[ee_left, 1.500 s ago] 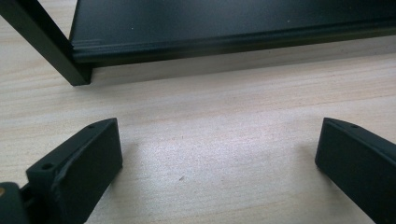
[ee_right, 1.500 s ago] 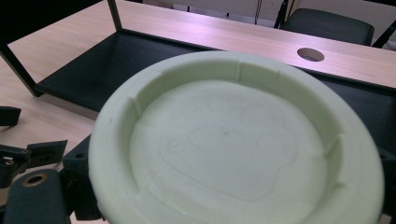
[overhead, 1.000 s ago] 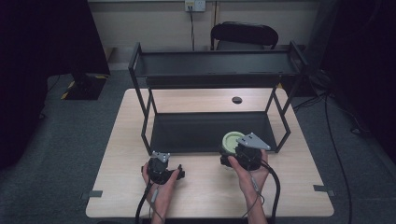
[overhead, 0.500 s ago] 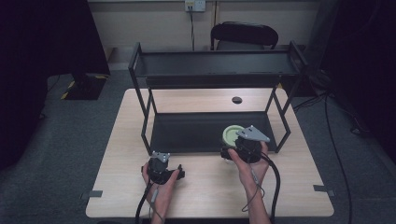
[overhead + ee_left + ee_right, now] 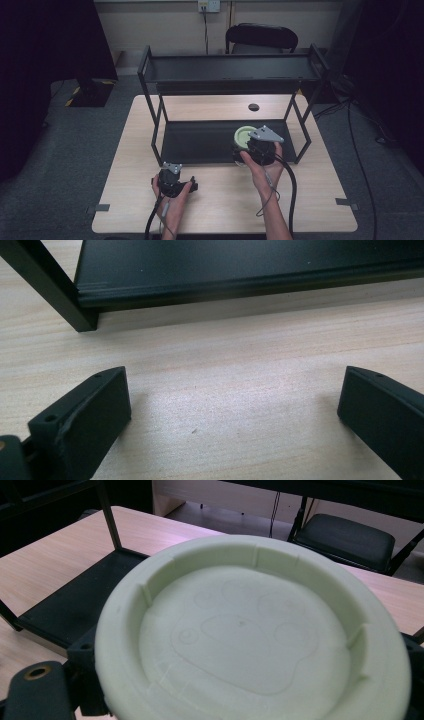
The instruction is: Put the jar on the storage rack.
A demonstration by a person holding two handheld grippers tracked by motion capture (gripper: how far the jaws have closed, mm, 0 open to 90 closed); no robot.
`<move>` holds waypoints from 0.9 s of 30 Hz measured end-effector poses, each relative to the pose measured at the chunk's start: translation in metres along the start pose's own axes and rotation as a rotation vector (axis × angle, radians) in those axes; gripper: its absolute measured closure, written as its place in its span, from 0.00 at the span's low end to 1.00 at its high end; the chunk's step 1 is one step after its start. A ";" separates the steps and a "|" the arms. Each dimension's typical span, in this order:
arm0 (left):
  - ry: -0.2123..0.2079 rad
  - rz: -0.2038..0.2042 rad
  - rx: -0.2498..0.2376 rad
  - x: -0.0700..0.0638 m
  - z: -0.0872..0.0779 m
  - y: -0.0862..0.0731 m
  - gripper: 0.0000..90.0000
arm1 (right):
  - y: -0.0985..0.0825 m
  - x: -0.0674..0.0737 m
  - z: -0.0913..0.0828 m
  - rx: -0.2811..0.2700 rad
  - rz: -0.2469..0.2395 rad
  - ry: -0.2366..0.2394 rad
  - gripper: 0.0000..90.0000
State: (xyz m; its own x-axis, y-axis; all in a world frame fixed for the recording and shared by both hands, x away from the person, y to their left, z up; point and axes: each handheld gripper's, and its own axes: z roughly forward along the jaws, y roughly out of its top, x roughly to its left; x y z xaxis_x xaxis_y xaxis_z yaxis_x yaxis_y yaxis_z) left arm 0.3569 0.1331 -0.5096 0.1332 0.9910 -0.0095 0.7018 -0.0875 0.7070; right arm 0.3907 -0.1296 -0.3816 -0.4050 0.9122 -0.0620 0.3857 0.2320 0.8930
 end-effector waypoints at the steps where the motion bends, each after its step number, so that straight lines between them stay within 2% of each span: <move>1: 0.000 0.000 0.000 0.000 0.000 0.000 0.00 | 0.001 0.000 0.001 -0.002 -0.005 -0.001 0.12; 15: 0.000 0.000 0.000 0.000 0.000 0.000 0.00 | 0.005 -0.002 0.019 -0.010 0.001 0.013 0.12; 22: 0.000 0.000 0.000 0.000 0.000 0.000 0.00 | 0.005 -0.005 0.033 -0.009 0.003 0.000 0.12; 27: 0.000 0.000 0.000 0.000 0.000 0.000 0.00 | 0.004 -0.009 0.042 -0.013 0.022 -0.002 0.12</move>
State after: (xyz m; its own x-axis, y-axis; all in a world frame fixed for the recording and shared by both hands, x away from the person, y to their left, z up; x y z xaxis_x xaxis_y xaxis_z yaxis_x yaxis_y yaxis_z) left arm 0.3569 0.1331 -0.5096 0.1331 0.9911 -0.0095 0.7018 -0.0875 0.7070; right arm 0.4304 -0.1228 -0.3961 -0.3950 0.9177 -0.0431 0.3839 0.2075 0.8998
